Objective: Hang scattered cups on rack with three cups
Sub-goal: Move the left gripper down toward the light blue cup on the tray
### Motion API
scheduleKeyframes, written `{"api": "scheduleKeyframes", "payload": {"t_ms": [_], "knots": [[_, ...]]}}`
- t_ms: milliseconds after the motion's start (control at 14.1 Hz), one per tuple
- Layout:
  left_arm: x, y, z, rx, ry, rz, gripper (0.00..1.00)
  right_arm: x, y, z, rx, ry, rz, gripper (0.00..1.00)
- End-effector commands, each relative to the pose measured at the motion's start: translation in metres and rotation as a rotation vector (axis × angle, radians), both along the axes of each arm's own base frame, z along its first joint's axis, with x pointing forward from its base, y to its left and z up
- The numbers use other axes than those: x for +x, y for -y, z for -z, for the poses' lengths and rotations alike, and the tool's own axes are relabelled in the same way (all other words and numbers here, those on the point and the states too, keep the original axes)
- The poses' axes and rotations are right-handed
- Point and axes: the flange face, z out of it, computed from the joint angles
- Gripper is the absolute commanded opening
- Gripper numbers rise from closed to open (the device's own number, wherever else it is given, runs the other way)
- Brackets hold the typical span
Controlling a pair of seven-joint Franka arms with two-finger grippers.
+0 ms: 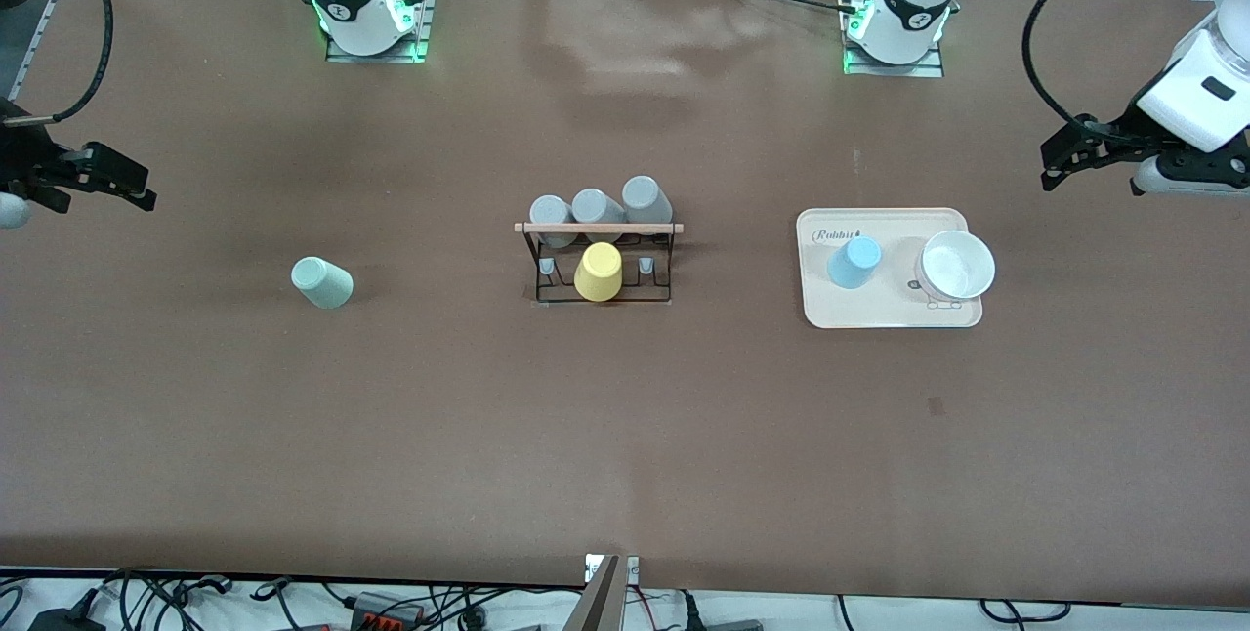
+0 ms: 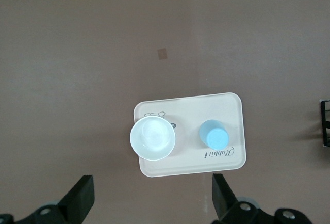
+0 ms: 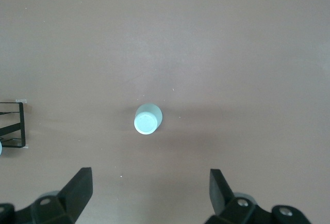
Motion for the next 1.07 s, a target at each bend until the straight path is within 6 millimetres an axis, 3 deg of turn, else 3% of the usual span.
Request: {"api": "scheduleKeyframes", "payload": {"t_ms": [0, 498, 641, 854, 996], "knots": [[0.000, 0.000, -0.009, -0.016, 0.001, 0.006, 1.00, -0.005, -0.003, -0.004, -0.008, 0.009, -0.005, 1.00], [-0.007, 0.001, -0.012, -0.015, -0.025, -0.006, 1.00, -0.005, -0.002, -0.004, -0.008, 0.012, -0.003, 1.00], [-0.011, 0.020, -0.004, -0.003, -0.084, 0.025, 1.00, -0.005, -0.002, -0.006, -0.009, 0.017, -0.003, 1.00], [-0.017, 0.039, 0.020, 0.005, -0.215, 0.060, 1.00, -0.004, -0.002, -0.005, -0.009, 0.015, -0.003, 1.00], [-0.017, 0.052, 0.057, 0.015, -0.340, 0.082, 1.00, -0.004, -0.002, -0.004, -0.008, 0.014, -0.003, 1.00]]}}
